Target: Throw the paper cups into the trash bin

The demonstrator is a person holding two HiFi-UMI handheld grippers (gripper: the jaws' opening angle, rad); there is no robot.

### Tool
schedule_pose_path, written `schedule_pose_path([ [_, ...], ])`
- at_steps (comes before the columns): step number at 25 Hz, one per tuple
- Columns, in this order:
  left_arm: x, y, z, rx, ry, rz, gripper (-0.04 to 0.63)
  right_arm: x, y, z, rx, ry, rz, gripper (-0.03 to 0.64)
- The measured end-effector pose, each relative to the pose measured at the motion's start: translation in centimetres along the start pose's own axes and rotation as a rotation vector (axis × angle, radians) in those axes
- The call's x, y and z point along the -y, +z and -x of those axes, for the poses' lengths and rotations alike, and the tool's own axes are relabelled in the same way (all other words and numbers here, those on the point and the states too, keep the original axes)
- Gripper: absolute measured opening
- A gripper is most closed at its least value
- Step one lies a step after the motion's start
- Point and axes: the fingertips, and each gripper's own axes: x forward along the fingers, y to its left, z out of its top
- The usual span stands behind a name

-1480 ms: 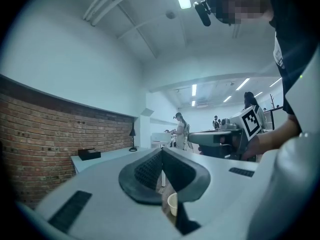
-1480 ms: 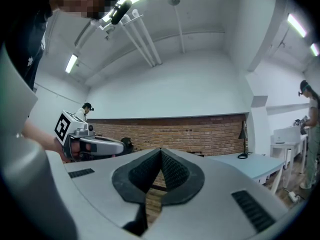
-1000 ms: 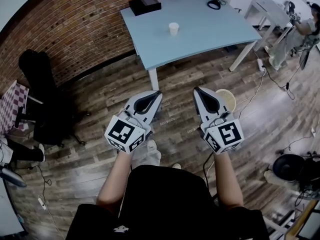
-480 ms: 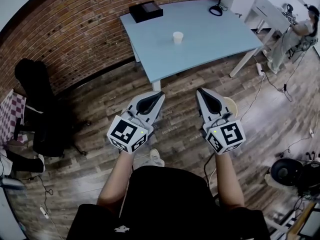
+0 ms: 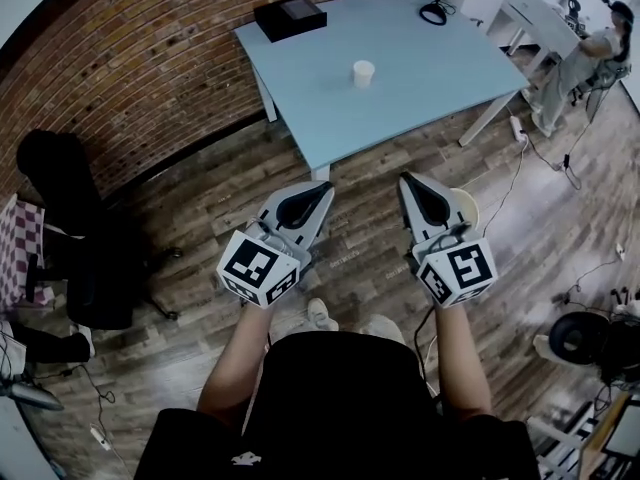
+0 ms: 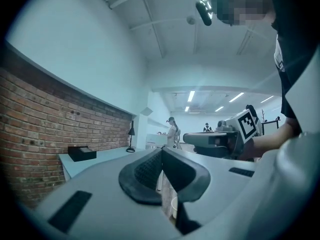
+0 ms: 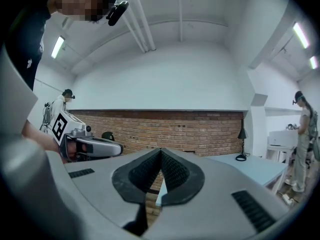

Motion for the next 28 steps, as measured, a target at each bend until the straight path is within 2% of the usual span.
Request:
schedule_pose_path([
  [7,-3.1,-0.8,-0.2,0.003,-0.013,0.049,0.008,0.0,-0.4,-1.8,-0.019,-0.040,0.001,0.005],
  [16,-5.1,-1.0,-3.7,0.009,-0.036,0.092,0.008,3.2,-0.7,-3.6,-0.023,-0.064,-0.005,0.005],
  [28,-7.6,-0.4,-10.8,0.010,-0.023,0.073,0.008,10.0,-0.7,-7.3,-0.002,-0.039,-0.010,0.005],
])
